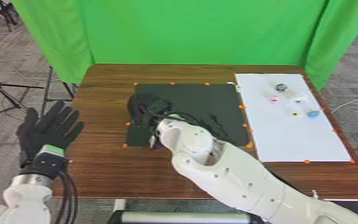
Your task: Arrange flowers
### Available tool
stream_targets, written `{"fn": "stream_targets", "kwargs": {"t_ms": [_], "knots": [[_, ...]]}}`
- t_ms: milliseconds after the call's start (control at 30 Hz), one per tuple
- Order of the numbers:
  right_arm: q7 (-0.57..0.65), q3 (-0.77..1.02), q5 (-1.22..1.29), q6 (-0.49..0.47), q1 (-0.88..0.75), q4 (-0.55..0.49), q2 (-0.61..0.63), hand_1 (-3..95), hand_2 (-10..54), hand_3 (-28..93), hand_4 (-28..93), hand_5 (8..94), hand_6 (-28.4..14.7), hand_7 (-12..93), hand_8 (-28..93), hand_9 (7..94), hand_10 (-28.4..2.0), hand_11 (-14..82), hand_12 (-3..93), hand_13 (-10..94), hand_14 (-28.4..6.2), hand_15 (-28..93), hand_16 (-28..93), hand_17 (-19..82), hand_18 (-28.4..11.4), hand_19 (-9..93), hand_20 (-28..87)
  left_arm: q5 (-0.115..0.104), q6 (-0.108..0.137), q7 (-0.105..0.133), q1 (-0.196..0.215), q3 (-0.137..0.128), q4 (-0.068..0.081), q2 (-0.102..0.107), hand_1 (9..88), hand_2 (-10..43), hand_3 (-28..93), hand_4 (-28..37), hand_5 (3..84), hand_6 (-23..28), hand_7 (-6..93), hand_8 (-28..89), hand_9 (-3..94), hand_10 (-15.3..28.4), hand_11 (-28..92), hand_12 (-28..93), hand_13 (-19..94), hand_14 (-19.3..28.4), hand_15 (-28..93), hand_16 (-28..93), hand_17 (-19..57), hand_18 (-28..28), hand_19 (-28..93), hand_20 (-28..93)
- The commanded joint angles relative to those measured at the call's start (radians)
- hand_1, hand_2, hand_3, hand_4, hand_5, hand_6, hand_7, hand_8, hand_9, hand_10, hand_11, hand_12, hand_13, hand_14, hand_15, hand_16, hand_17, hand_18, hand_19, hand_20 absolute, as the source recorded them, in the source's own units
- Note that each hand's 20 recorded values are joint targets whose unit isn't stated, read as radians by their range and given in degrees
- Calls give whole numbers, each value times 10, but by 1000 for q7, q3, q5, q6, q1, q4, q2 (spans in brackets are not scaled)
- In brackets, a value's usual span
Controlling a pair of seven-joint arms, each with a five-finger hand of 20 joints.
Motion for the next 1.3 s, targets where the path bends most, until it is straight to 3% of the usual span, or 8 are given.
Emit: {"fn": "stream_targets", "kwargs": {"t_ms": [33,333,433,600,733,1033,1133,1300], "knots": [[32,0,-52,-43,-38,15,-27,627,-95,721,-283,647,-8,473,32,767,-89,205,490,704,-54,463,504,371,-198,776,414,9,-1,-33,-23,11,11,1,258,135,699,-283,354,70,148,-100,280,137,211,108,166,122,307,-75,-56,119,269,92],[51,-15,-124,-31,-32,27,-21,599,-95,728,-283,546,-20,504,11,700,-99,179,429,661,-47,471,460,354,-200,773,384,15,2,-39,-33,16,15,0,266,127,701,-283,354,70,149,-100,277,137,211,108,158,122,306,-77,-57,119,268,90],[68,-2,-85,-56,-39,15,-21,593,-95,729,-283,537,-23,468,-5,688,-102,171,414,655,-50,480,459,351,-203,780,378,44,8,-52,-31,12,13,-3,320,77,691,-279,350,70,154,-100,275,135,214,110,155,120,308,-76,-56,118,268,90],[80,0,-94,-56,-43,12,-17,590,-95,732,-283,551,-24,430,-28,676,-109,169,359,648,-55,490,453,347,-206,786,372,40,8,-48,-30,9,12,-3,340,58,687,-269,341,68,167,-104,269,130,223,111,149,116,309,-77,-55,116,269,90],[81,16,-79,-91,-51,-1,-20,573,-95,733,-283,566,-21,344,-153,609,-144,239,203,638,-60,503,445,343,-213,796,368,42,12,-45,-24,5,9,-6,347,44,684,-262,336,68,171,-106,267,129,226,110,142,112,309,-79,-56,115,269,90],[99,35,-72,-156,-67,-42,-15,501,-95,781,-283,491,-41,281,-160,527,-168,190,171,585,-98,565,371,320,-221,796,346,28,16,-22,-15,5,7,-6,346,27,670,-249,346,29,191,-121,257,126,233,111,134,110,310,-77,-55,112,260,90],[118,19,-80,-90,-60,-39,-14,479,-95,795,-283,486,-47,271,-157,515,-176,185,170,582,-108,574,355,320,-224,800,344,13,25,-19,-15,7,3,-4,338,32,673,-252,347,41,185,-120,258,126,234,110,134,110,311,-77,-55,112,260,92],[116,-9,-128,-11,-51,-15,-8,480,-95,765,-283,516,-42,319,-163,548,-171,227,183,599,-112,613,315,334,-224,821,338,20,17,-31,-25,13,6,-5,333,35,679,-258,345,55,177,-114,259,129,236,108,135,111,312,-78,-56,113,261,93]]}}
